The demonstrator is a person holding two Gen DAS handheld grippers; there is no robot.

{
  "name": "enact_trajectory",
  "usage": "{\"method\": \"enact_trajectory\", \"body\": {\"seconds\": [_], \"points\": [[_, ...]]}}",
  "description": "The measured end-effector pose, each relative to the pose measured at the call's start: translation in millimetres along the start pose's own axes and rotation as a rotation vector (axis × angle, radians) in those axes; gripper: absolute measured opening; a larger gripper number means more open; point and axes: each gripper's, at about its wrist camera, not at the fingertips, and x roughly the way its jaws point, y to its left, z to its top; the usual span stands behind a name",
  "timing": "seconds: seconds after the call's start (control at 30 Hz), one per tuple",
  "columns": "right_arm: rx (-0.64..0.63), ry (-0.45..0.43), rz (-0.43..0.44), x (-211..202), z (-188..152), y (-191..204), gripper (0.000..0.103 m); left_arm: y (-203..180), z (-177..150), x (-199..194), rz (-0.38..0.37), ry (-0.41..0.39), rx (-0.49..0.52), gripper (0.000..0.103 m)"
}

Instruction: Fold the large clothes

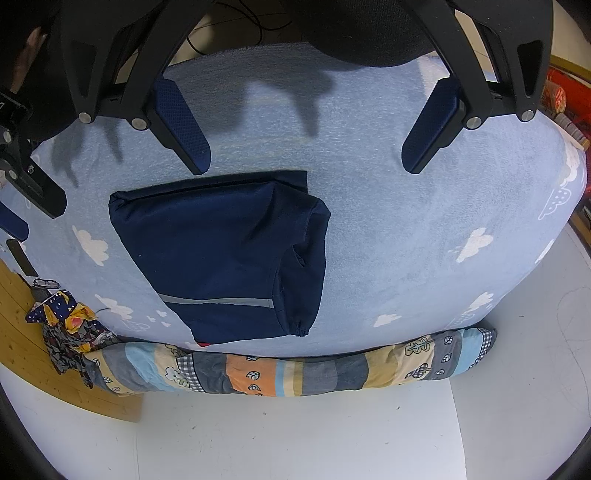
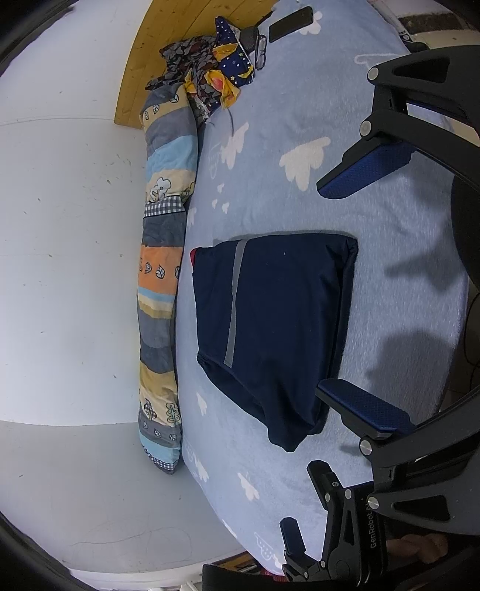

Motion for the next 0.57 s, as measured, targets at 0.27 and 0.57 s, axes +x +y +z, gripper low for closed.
{"method": "enact_trajectory", "body": {"seconds": [0.27, 0.57], "points": [[0.001, -0.003, 0.000, -1.1, -0.1, -0.1, 0.099, 0.5, 0.0, -0.1, -0.002, 0.001, 0.001, 0.103], [0.003, -0.007, -0.003, -2.2, -0.9, -0.1, 0.099, 5.4, 1.5, -0.7, -0.017, -0.004, -0.016, 0.103]]}}
